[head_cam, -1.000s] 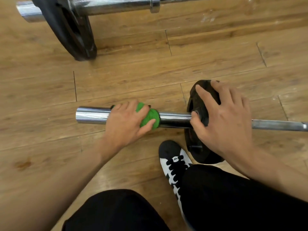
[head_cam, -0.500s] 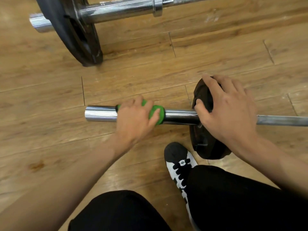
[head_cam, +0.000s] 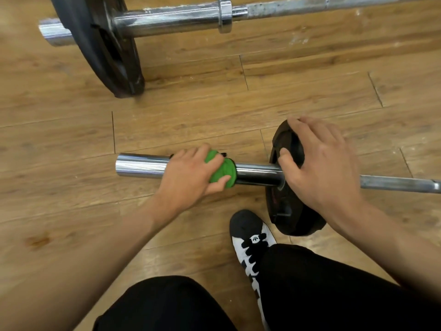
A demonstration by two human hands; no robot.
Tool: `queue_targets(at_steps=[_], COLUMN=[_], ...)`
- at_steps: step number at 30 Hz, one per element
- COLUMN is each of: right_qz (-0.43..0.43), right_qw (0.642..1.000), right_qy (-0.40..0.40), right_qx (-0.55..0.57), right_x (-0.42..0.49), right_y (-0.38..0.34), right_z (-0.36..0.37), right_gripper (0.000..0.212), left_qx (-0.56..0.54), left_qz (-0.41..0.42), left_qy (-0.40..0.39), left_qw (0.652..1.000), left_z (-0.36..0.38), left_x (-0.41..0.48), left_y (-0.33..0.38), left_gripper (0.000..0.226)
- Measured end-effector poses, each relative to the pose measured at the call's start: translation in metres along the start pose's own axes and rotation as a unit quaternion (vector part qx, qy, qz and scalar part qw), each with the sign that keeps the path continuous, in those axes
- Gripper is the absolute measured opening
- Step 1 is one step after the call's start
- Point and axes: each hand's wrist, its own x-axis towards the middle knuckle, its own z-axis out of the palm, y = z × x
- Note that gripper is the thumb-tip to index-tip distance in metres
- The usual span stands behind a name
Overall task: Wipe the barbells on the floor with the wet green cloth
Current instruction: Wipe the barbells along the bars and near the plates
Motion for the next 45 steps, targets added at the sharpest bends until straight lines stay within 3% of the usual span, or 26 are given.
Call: queue_targets(at_steps=[8,15,19,24,28,31,34,38,45], right_qz=[-0.012,0.0,-0.01,-0.015,0.004,0.05,0.05,-0.008,-0.018], right_qw=[0.998,0.996,0.994,0.964,0.891,0.853,0.848,0.878,0.898], right_qy=[-0.021,-0.038,-0.078,-0.226,-0.428,-0.503,-0.512,-0.47,-0.434], right_qx=[-0.055,-0.08,-0.079,-0.139,-0.15,-0.131,-0.131,-0.093,-0.071], right_x=[-0.004,-0.003,-0.004,-0.01,0.005,0.024,0.055,0.122,0.231], right_y=[-0.005,-0.009,-0.008,-0.009,-0.022,-0.048,-0.092,-0.169,-0.289], right_z=[-0.003,-0.005,-0.01,-0.029,-0.075,-0.133,-0.191,-0.247,-0.262], right_gripper=[0.063,0.063,0.061,0.064,0.077,0.077,0.076,0.073,0.073], left_qx=[-0.023,-0.056,-0.095,-0.125,-0.109,-0.095,-0.072,-0.074,-0.083], left_qz=[-0.145,-0.126,-0.161,-0.197,-0.221,-0.215,-0.239,-0.285,-0.294], left_qy=[0.004,0.041,0.007,-0.089,-0.163,-0.186,-0.185,-0.166,-0.151], left_qw=[0.989,0.99,0.982,0.968,0.955,0.954,0.951,0.941,0.94], left_z=[-0.011,-0.017,-0.046,-0.123,-0.213,-0.287,-0.354,-0.422,-0.467], left_x=[-0.023,-0.016,-0.002,-0.012,-0.026,-0.024,-0.004,0.031,0.046], left_y=[-0.038,-0.033,-0.024,-0.015,-0.03,-0.052,-0.089,-0.139,-0.237], left_gripper=[0.045,0.034,0.034,0.047,0.055,0.055,0.055,0.057,0.056])
